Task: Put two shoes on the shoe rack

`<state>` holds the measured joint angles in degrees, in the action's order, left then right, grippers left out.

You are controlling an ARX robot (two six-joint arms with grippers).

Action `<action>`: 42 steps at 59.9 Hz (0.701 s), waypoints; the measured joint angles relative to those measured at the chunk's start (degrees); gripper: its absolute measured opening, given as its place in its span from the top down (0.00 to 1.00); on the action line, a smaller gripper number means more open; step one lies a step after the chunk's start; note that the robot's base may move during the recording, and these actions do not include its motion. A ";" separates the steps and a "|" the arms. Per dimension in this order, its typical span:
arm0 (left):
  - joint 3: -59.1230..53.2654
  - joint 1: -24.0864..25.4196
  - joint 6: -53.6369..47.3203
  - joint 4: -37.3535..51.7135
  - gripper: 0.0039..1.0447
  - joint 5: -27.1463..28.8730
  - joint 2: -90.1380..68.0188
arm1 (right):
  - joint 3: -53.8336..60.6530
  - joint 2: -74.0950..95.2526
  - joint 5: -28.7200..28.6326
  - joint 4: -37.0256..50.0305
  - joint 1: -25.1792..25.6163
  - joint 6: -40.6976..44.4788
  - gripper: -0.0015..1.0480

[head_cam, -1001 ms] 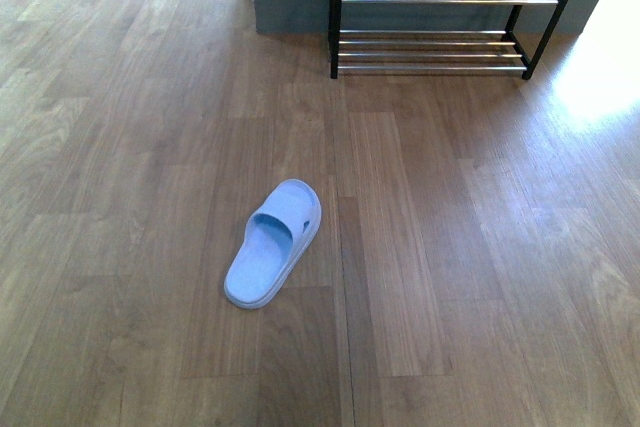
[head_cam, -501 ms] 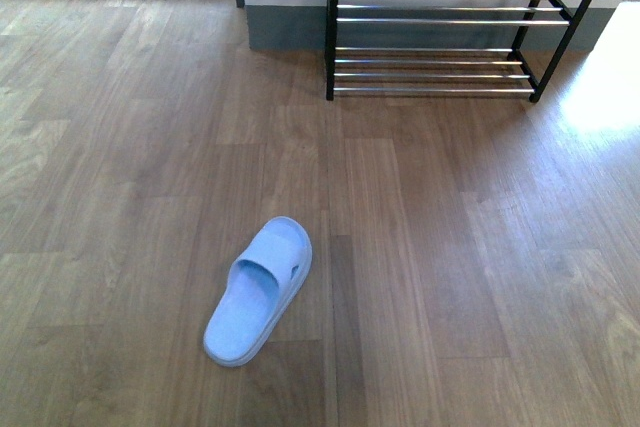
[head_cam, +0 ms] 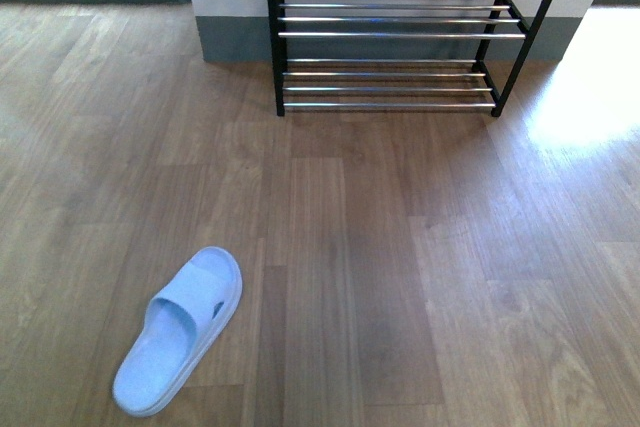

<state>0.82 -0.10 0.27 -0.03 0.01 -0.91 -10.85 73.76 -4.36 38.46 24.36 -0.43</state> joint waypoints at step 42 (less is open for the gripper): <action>5.68 -4.13 -7.32 20.96 0.09 12.79 -59.41 | -0.11 0.09 -0.09 -0.04 0.04 0.00 0.98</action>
<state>6.50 -4.23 -7.05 20.93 12.80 -60.31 -10.96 73.84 -4.45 38.41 24.40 -0.43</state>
